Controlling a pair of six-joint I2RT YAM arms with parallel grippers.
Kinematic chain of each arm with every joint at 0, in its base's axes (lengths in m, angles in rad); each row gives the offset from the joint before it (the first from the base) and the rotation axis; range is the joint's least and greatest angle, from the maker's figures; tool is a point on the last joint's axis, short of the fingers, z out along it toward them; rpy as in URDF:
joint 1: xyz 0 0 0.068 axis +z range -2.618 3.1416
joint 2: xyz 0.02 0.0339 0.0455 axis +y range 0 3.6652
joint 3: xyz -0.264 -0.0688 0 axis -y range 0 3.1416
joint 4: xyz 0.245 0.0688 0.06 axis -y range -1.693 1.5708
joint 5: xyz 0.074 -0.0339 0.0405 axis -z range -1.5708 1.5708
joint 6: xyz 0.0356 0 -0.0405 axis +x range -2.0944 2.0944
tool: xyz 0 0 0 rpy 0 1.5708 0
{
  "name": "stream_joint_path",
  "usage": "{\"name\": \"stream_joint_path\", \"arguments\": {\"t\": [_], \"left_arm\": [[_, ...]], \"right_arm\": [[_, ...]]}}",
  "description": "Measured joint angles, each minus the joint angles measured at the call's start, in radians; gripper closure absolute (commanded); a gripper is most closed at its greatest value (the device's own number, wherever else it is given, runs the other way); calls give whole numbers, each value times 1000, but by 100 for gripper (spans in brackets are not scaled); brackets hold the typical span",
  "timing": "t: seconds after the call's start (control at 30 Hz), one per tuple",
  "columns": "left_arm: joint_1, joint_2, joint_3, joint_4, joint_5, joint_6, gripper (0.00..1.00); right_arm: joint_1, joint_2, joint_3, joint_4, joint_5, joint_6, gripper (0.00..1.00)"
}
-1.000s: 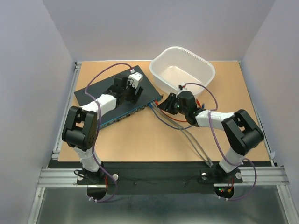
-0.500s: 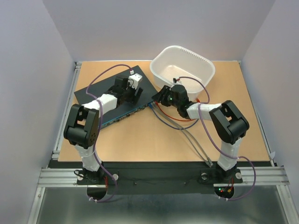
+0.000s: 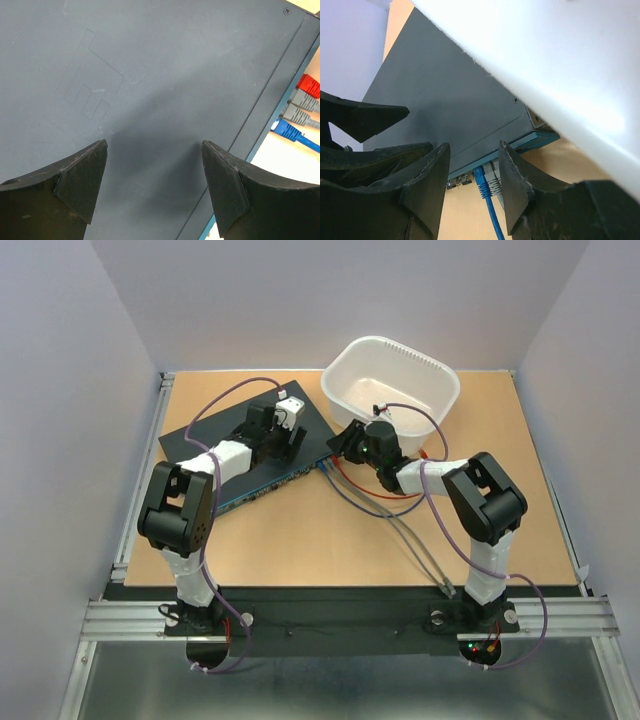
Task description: Pull the plug from the switch port
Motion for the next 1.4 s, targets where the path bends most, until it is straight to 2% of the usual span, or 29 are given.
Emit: {"name": "stream_joint_path", "arguments": {"t": [0.43,0.63,0.77,0.87,0.97,1.13,1.3,1.4], "left_arm": [[0,6,16,-5,-3,1,13],[0,6,36,-19,-8,10,13],[0,6,38,-29,-10,14,13],[0,6,38,-35,-10,16,13],[0,6,38,-37,-10,16,13],[0,6,38,-37,-6,15,13],[0,6,38,-36,-2,15,13],[0,6,38,-36,-2,14,13]], "right_arm": [[45,-26,-64,18,37,-2,51],[59,-108,-160,-1,50,2,50],[59,-126,-189,16,49,9,45],[59,-126,-190,23,51,11,38],[59,-119,-185,27,58,11,36],[59,-74,-142,55,83,11,39],[58,-21,-84,76,90,10,47],[59,-13,-78,84,89,10,45]]}}
